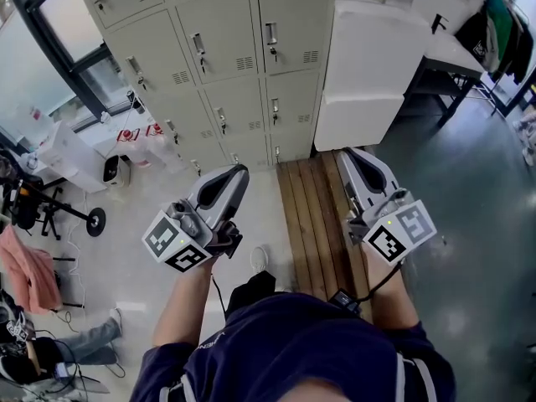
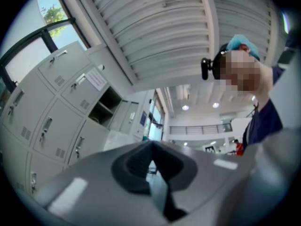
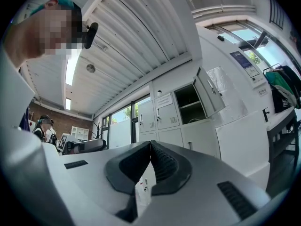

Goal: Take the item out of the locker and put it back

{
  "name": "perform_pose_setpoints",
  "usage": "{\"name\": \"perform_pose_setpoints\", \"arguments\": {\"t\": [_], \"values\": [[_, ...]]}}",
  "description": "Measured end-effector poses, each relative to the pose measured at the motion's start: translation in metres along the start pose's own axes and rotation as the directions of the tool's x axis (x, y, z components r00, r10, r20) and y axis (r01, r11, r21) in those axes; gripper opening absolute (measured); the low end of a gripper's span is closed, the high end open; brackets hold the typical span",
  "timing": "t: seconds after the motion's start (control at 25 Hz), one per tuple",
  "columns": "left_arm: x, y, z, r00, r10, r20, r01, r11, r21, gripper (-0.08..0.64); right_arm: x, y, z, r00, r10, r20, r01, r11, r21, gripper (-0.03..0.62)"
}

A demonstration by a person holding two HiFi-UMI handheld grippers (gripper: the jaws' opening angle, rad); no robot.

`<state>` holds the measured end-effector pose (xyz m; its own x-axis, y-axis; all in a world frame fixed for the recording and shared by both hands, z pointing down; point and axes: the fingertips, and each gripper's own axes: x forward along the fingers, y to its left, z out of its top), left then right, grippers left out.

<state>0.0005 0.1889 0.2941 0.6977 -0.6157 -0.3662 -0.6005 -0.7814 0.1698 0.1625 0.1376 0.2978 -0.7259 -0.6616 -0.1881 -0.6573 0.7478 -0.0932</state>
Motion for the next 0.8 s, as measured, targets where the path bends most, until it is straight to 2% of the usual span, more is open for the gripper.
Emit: {"name": "perform_pose_setpoints", "arguments": {"t": [0.24, 0.8], "values": [[0.018, 0.045, -0.002, 1.000, -0.022, -0.002, 0.021, 1.000, -0.008, 0.003, 0.038, -0.021, -0.007, 1.000, -0.018, -0.010, 0.018, 1.000, -0.009, 0.006], [0.051, 0.184, 0.011, 0.997, -0.074, -0.004, 0.074, 0.997, -0.033, 0.003, 0.164, -0.066, -0.028, 0.997, -0.073, -0.015, 0.073, 0.997, -0.018, 0.006]]}}
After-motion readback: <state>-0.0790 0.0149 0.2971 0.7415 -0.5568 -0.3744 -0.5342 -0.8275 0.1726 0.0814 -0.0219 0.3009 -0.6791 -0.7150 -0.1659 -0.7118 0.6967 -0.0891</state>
